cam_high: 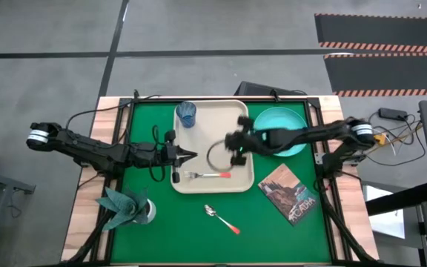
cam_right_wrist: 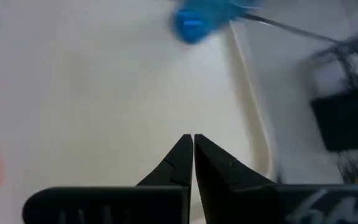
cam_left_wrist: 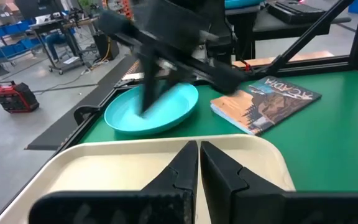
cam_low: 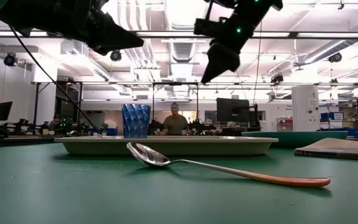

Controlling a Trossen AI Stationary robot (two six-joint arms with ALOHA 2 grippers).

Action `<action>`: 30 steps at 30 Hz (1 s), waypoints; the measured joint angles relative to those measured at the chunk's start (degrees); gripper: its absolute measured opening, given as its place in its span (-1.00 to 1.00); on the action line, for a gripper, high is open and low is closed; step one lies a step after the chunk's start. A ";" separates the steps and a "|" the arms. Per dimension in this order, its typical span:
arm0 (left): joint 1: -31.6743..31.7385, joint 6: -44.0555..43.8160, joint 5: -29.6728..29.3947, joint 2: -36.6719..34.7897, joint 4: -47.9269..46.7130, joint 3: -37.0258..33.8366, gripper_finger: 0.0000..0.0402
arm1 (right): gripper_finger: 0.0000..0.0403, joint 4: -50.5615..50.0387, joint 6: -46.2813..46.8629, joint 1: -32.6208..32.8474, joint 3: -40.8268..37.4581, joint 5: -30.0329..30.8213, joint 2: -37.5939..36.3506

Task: Pick and place plate/cup/fork/spoon on tray
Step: Put the blue plate on the serving tray

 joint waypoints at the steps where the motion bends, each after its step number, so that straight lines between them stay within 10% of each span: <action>1: 0.00 0.09 -0.01 0.00 0.27 0.00 -0.98 | -0.96 -0.11 0.55 -1.13 -0.30 0.35 -1.44; 10: -0.04 -2.53 0.01 0.42 -1.61 0.13 -0.98 | -0.96 -8.26 22.29 -4.20 -6.84 -18.47 -10.09; 19: -0.02 -1.44 0.01 0.99 -1.53 0.07 -0.98 | -0.92 -22.68 46.36 -5.81 -13.93 -17.98 -14.16; 30: -0.02 -1.27 0.01 0.94 -1.47 0.44 -0.98 | -0.45 -21.63 44.82 -10.55 -17.87 -17.58 -12.72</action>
